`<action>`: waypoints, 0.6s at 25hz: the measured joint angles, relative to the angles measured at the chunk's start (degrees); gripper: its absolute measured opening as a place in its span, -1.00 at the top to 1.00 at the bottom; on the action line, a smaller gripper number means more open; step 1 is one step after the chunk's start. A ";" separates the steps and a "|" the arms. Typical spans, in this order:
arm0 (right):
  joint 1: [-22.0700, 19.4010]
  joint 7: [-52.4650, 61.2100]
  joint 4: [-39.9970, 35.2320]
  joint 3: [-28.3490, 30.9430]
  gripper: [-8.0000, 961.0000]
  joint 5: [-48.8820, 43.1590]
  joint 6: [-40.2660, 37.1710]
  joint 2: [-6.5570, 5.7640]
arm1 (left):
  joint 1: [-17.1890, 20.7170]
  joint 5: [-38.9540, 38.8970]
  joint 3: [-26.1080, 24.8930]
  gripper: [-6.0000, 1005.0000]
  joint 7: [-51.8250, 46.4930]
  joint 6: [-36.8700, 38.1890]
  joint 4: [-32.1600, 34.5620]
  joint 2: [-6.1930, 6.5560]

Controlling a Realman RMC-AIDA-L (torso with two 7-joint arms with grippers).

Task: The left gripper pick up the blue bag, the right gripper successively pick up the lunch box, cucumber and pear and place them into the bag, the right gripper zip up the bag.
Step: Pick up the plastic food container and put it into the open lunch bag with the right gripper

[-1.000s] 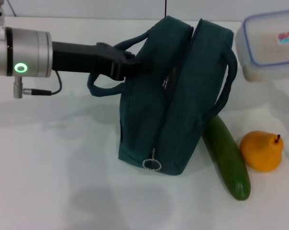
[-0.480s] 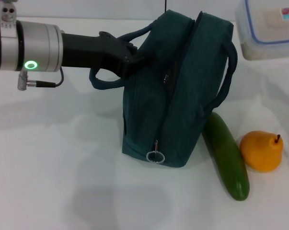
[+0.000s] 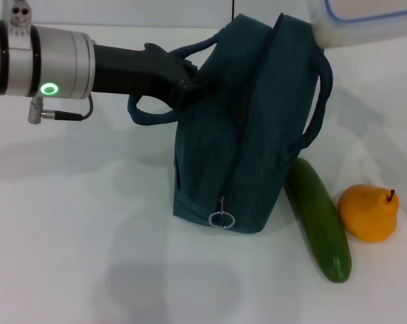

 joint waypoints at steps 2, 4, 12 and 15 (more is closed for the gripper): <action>1.28 -0.15 0.01 0.24 0.79 -0.13 0.48 0.00 | -0.16 0.32 0.04 0.87 0.00 -0.01 0.01 -0.08; 2.43 -0.21 0.02 0.26 0.79 -0.19 0.94 0.00 | -0.38 0.46 0.13 0.87 0.00 -0.01 0.00 -0.12; 5.24 -2.11 0.13 -0.13 0.79 -0.98 7.99 0.00 | -1.95 0.77 1.67 0.87 -2.19 -0.45 -0.31 -0.06; 5.32 -2.91 0.60 0.14 0.79 -3.97 10.48 0.00 | -2.70 2.35 2.11 0.87 -3.78 -1.30 -0.32 -0.04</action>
